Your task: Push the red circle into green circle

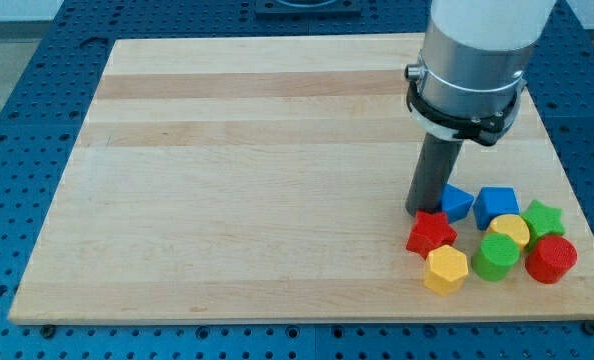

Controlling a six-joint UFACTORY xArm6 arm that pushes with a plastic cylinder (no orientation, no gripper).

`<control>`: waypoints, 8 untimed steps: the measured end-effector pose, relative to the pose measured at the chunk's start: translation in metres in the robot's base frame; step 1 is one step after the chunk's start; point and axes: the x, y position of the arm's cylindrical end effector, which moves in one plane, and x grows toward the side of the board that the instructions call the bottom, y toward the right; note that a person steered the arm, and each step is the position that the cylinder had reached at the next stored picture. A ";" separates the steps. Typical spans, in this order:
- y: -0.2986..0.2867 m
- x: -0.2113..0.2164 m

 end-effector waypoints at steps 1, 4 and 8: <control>-0.004 -0.038; 0.225 -0.045; 0.226 -0.025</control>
